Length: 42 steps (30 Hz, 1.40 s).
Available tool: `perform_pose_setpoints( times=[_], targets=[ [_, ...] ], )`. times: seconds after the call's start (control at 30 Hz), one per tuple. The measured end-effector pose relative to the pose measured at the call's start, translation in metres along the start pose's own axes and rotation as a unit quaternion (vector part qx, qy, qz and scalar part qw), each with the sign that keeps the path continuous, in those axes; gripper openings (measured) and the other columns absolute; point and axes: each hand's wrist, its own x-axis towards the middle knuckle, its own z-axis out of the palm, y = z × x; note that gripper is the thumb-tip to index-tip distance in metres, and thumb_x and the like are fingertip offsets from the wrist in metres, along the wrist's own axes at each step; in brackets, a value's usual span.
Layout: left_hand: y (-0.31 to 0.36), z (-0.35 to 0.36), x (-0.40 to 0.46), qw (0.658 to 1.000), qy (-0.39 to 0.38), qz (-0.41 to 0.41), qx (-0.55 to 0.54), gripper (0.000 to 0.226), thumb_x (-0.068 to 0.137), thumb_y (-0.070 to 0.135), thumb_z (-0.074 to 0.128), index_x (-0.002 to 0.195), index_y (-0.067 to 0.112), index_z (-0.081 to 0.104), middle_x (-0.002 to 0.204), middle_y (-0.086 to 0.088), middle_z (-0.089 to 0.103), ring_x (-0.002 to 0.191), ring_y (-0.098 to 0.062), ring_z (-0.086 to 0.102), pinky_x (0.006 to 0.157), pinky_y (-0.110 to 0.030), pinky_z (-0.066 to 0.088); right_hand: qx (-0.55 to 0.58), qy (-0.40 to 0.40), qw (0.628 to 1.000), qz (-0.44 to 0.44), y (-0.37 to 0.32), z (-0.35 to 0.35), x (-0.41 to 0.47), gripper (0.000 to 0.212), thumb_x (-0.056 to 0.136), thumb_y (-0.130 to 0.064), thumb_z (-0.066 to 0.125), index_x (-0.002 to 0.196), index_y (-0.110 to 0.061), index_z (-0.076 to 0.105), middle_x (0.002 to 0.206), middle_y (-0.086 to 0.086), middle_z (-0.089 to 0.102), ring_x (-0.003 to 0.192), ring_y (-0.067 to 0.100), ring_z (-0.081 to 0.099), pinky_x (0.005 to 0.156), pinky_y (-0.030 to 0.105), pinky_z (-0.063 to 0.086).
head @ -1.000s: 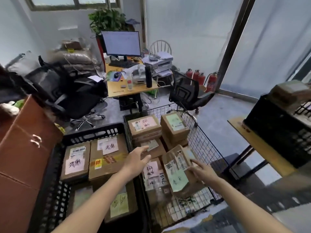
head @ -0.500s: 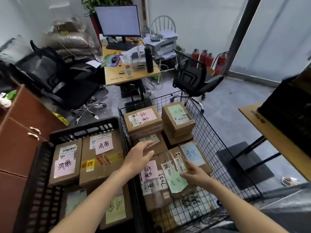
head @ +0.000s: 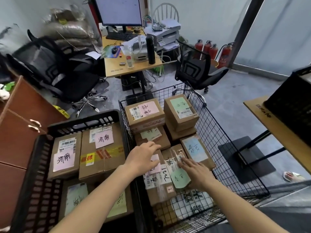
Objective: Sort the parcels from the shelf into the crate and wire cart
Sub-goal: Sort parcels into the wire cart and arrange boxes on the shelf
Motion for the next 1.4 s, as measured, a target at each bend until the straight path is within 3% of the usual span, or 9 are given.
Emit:
perform_pose_setpoints(
  times=[0.17,0.43,0.67,0.93,1.4],
  targets=[
    [0.001,0.006,0.003,0.998,-0.007,0.014,0.065,0.056,0.098,0.047,0.055,0.151,0.032,0.043,0.15,0.008,0.046,0.13,-0.016,0.05,0.103,-0.034,0.044,-0.001,0.013,1.0,0.0,0.007,0.006,0.005,0.111,0.081,-0.054,0.077,0.161,-0.041,0.002,0.17,-0.012,-0.012,0.157,0.014,-0.001,0.126,0.047,0.014],
    [0.003,-0.002,0.0,0.999,-0.028,0.002,0.041,0.055,0.098,0.043,0.055,0.15,0.031,0.044,0.152,0.007,0.045,0.134,-0.018,0.048,0.105,-0.038,0.044,0.02,0.014,1.0,0.008,0.005,-0.012,-0.008,0.121,0.071,-0.061,0.082,0.162,-0.039,0.005,0.17,-0.012,-0.002,0.157,0.015,0.005,0.126,0.047,0.015],
    [0.028,-0.032,-0.018,0.997,0.018,0.038,0.063,0.065,0.096,0.057,0.056,0.154,0.03,0.041,0.159,0.005,0.04,0.146,-0.017,0.037,0.118,-0.039,0.035,0.029,0.089,0.992,0.082,0.0,-0.069,-0.064,0.09,0.09,-0.069,0.056,0.161,-0.037,0.011,0.171,-0.008,0.006,0.156,0.016,0.011,0.128,0.047,0.01],
    [0.077,-0.082,-0.087,0.982,0.104,0.116,0.108,0.074,0.098,0.063,0.047,0.16,0.03,0.024,0.167,0.004,0.024,0.153,-0.019,0.022,0.126,-0.04,0.02,0.027,0.18,0.967,0.177,-0.07,-0.137,-0.187,0.086,0.092,-0.068,0.055,0.161,-0.036,0.015,0.17,-0.007,0.01,0.156,0.018,0.015,0.125,0.045,0.014],
    [0.172,-0.148,-0.317,0.931,0.177,0.314,0.062,0.076,0.098,0.065,0.046,0.16,0.032,0.019,0.168,0.005,0.019,0.153,-0.021,0.023,0.124,-0.043,0.023,0.013,0.309,0.88,0.361,-0.264,-0.151,-0.483,0.085,0.092,-0.071,0.052,0.161,-0.038,0.018,0.17,-0.007,0.013,0.155,0.022,0.02,0.123,0.044,0.024]
  ],
)
